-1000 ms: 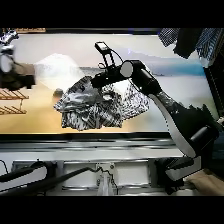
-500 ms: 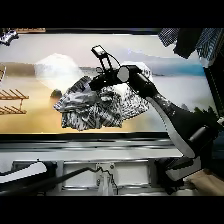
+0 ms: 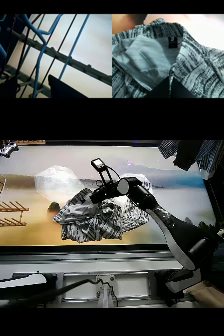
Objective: Fold the clothes and pants, and hang the long-sleeved shirts on hangers.
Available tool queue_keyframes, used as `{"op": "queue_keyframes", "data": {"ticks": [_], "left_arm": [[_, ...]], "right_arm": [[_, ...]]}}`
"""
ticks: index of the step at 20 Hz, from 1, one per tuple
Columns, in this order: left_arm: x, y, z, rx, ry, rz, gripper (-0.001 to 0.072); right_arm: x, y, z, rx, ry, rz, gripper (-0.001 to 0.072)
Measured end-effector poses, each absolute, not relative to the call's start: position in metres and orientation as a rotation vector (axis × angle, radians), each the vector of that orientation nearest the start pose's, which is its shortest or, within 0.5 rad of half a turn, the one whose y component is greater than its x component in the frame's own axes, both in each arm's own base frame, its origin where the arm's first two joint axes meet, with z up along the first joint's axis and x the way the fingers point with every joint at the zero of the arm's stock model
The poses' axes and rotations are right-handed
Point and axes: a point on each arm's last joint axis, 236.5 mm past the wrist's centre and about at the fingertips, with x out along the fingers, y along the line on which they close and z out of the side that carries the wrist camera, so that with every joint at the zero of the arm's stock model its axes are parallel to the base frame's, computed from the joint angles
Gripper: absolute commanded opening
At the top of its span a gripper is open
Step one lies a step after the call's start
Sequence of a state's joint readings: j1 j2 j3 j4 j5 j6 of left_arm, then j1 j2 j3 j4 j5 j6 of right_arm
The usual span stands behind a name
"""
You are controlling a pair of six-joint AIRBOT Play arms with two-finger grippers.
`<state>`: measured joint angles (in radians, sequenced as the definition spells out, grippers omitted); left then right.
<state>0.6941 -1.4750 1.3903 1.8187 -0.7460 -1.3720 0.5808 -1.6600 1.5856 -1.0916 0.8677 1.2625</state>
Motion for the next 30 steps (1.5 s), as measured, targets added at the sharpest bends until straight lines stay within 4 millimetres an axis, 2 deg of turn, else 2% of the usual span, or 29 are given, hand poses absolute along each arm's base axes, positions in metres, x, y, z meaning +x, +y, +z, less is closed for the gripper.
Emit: {"op": "queue_keyframes", "data": {"ticks": [4, 10, 12, 15, 16, 17, 18, 22, 23, 26, 27, 30], "left_arm": [[0.38, 0.379, 0.042, 0.132, 0.976, 0.644, 0.0404], [0.384, 0.385, 0.012, 0.127, 1.013, 0.63, 0.0402], [0.385, 0.387, 0.004, 0.129, 1.022, 0.625, 0.0328], [0.386, 0.389, -0.008, 0.133, 1.037, 0.618, 0.0326], [0.386, 0.39, -0.012, 0.137, 1.044, 0.614, 0.03], [0.386, 0.39, -0.016, 0.135, 1.05, 0.611, 0.0232], [0.386, 0.39, -0.02, 0.139, 1.057, 0.607, 0.0229], [0.385, 0.392, -0.025, 0.155, 1.07, 0.604, 0.0223], [0.385, 0.393, -0.024, 0.158, 1.071, 0.605, 0.0149], [0.384, 0.393, -0.022, 0.162, 1.072, 0.607, 0.0137], [0.384, 0.393, -0.02, 0.163, 1.07, 0.608, 0.0073], [0.381, 0.393, -0.017, 0.177, 1.081, 0.606, 0.0064]], "right_arm": [[0.41, 0.371, 0.043, -0.098, 0.949, 0.88, 0.0025], [0.402, 0.369, 0.038, -0.107, 0.99, 0.89, 0.0026], [0.4, 0.369, 0.038, -0.105, 0.997, 0.89, 0.0026], [0.399, 0.368, 0.037, -0.105, 1.004, 0.891, 0.0026], [0.398, 0.368, 0.037, -0.106, 1.008, 0.892, 0.0026], [0.398, 0.368, 0.037, -0.107, 1.009, 0.892, 0.0026], [0.397, 0.368, 0.036, -0.108, 1.014, 0.894, 0.0026], [0.396, 0.368, 0.035, -0.1, 1.025, 0.889, 0.0026], [0.395, 0.367, 0.035, -0.097, 1.029, 0.888, 0.0026], [0.394, 0.367, 0.035, -0.097, 1.037, 0.889, 0.0026], [0.392, 0.366, 0.034, -0.099, 1.045, 0.891, 0.0026], [0.387, 0.365, 0.032, -0.106, 1.065, 0.897, 0.0026]]}}
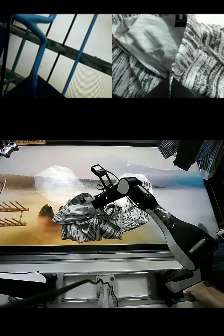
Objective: Fold the clothes and pants, and hang the long-sleeved shirts on hangers.
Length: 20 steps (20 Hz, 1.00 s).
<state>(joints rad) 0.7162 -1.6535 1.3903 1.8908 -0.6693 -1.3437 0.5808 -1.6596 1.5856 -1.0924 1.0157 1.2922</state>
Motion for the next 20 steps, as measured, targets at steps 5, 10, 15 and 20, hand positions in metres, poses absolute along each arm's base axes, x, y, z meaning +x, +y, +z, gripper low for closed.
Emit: {"op": "queue_keyframes", "data": {"ticks": [5, 10, 15, 20], "left_arm": [[0.376, 0.392, -0.014, 0.195, 1.103, 0.601, 0.0025], [0.38, 0.386, 0.001, 0.224, 1.085, 0.594, 0.0024], [0.393, 0.37, 0.038, 0.269, 1.022, 0.586, 0.0023], [0.397, 0.348, 0.115, 0.316, 0.883, 0.607, 0.0022]], "right_arm": [[0.384, 0.363, 0.03, -0.114, 1.081, 0.9, 0.0026], [0.383, 0.363, 0.029, -0.116, 1.085, 0.901, 0.0026], [0.383, 0.363, 0.029, -0.116, 1.087, 0.902, 0.0026], [0.384, 0.363, 0.03, -0.114, 1.08, 0.9, 0.0025]]}}
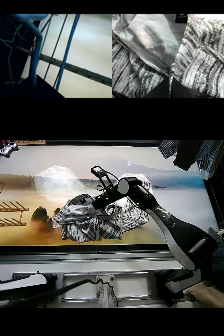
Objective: Fold the clothes and pants, and hang the long-sleeved shirts on hangers.
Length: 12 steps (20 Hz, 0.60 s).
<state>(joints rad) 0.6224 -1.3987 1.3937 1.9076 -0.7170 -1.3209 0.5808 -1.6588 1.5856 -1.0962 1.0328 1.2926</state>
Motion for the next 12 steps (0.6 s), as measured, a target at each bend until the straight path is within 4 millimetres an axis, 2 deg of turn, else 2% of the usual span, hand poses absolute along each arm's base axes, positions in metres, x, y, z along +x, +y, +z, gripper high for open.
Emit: {"op": "queue_keyframes", "data": {"ticks": [4, 7, 9, 10, 12], "left_arm": [[0.387, 0.321, 0.191, 0.255, 0.697, 0.635, 0.0022], [0.382, 0.28, 0.238, 0.165, 0.568, 0.588, 0.0022], [0.382, 0.234, 0.25, 0.094, 0.547, 0.502, 0.002], [0.38, 0.21, 0.248, 0.07, 0.563, 0.452, 0.0019], [0.37, 0.153, 0.23, 0.055, 0.642, 0.33, 0.0019]], "right_arm": [[0.385, 0.363, 0.03, -0.114, 1.076, 0.898, 0.0025], [0.387, 0.362, 0.03, -0.121, 1.073, 0.894, 0.0026], [0.391, 0.36, 0.033, -0.134, 1.057, 0.887, 0.0026], [0.394, 0.359, 0.037, -0.143, 1.044, 0.882, 0.0026], [0.403, 0.355, 0.05, -0.151, 1.006, 0.872, 0.0026]]}}
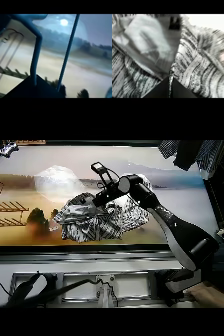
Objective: Fold the clothes and pants, and hang the long-sleeved shirts on hangers.
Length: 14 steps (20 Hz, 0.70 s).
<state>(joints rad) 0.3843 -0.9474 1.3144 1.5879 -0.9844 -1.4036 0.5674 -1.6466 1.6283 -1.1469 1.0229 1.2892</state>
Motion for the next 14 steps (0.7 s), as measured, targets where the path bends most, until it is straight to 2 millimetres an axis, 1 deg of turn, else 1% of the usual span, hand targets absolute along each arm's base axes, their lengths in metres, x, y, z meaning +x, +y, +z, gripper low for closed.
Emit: {"op": "queue_keyframes", "data": {"ticks": [1, 2, 3, 4, 6, 7, 8, 10, 12, 14], "left_arm": [[0.36, 0.13, 0.217, 0.06, 0.69, 0.279, 0.0019], [0.346, 0.106, 0.201, 0.069, 0.745, 0.226, 0.0019], [0.331, 0.087, 0.186, 0.082, 0.79, 0.182, 0.0019], [0.311, 0.069, 0.172, 0.097, 0.835, 0.139, 0.0019], [0.275, 0.037, 0.152, 0.145, 0.879, 0.04, 0.0019], [0.259, 0.022, 0.146, 0.173, 0.882, -0.018, 0.0019], [0.244, 0.009, 0.143, 0.207, 0.875, -0.07, 0.0019], [0.221, -0.009, 0.14, 0.272, 0.851, -0.156, 0.0019], [0.205, -0.021, 0.134, 0.32, 0.856, -0.225, 0.0019], [0.195, -0.029, 0.124, 0.354, 0.899, -0.28, 0.0019]], "right_arm": [[0.408, 0.352, 0.059, -0.151, 0.984, 0.865, 0.0026], [0.412, 0.349, 0.068, -0.151, 0.964, 0.858, 0.0026], [0.417, 0.346, 0.077, -0.147, 0.944, 0.851, 0.0026], [0.42, 0.342, 0.085, -0.145, 0.926, 0.844, 0.0025], [0.424, 0.338, 0.096, -0.142, 0.903, 0.836, 0.0025], [0.424, 0.336, 0.1, -0.144, 0.9, 0.835, 0.0025], [0.423, 0.334, 0.102, -0.145, 0.9, 0.836, 0.0025], [0.419, 0.331, 0.102, -0.152, 0.917, 0.839, 0.0025], [0.414, 0.329, 0.102, -0.161, 0.936, 0.845, 0.0025], [0.409, 0.327, 0.105, -0.166, 0.945, 0.85, 0.0025]]}}
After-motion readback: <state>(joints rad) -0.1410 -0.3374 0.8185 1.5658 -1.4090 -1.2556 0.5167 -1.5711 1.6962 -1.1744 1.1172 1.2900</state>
